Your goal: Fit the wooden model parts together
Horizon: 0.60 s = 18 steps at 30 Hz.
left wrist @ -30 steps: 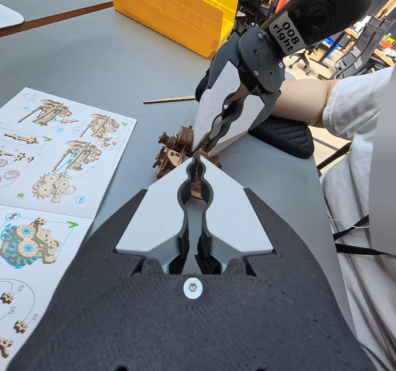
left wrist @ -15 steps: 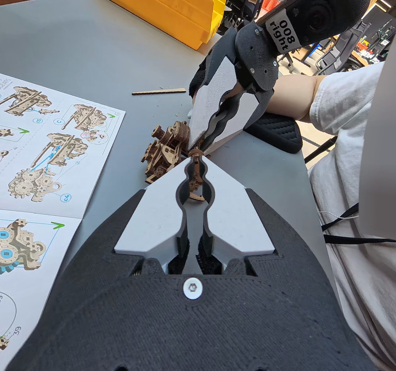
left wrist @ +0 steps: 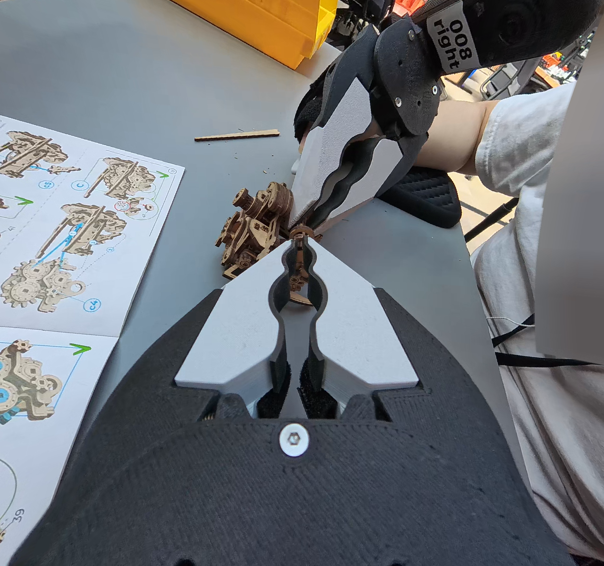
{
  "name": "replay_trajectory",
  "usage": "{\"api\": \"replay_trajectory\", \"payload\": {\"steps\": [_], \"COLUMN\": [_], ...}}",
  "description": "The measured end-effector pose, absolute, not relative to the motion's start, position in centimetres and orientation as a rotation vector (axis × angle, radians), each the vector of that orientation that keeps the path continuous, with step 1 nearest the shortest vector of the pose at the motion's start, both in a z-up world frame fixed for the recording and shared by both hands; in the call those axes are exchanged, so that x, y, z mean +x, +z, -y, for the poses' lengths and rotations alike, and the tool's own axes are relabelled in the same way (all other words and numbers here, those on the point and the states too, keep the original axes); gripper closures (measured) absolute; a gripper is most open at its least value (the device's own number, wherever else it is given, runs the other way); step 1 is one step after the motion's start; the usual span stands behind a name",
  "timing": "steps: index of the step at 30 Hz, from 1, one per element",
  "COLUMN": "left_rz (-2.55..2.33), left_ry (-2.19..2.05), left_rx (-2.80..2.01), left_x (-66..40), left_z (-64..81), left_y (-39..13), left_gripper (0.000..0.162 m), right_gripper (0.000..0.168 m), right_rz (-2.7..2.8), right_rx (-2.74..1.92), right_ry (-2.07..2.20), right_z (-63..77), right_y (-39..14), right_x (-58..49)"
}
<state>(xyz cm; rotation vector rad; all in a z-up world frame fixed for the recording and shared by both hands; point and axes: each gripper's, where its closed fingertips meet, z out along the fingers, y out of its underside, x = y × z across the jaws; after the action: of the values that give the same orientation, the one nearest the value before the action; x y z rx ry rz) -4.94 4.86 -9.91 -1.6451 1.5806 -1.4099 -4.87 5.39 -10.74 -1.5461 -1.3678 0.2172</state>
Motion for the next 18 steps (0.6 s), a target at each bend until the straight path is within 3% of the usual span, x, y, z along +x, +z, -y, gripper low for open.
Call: {"api": "replay_trajectory", "payload": {"steps": [18], "left_rz": [-1.645], "left_ry": [-1.327], "left_rx": [-1.649], "left_x": [-5.14], "left_z": [-4.62], "left_y": [-9.96], "left_gripper": [0.162], "right_gripper": [0.164], "right_rz": [1.394], "right_rx": [-1.578], "right_ry": [0.181], "right_z": [-5.18], "right_y": [-10.82], "right_x": [-5.2]}}
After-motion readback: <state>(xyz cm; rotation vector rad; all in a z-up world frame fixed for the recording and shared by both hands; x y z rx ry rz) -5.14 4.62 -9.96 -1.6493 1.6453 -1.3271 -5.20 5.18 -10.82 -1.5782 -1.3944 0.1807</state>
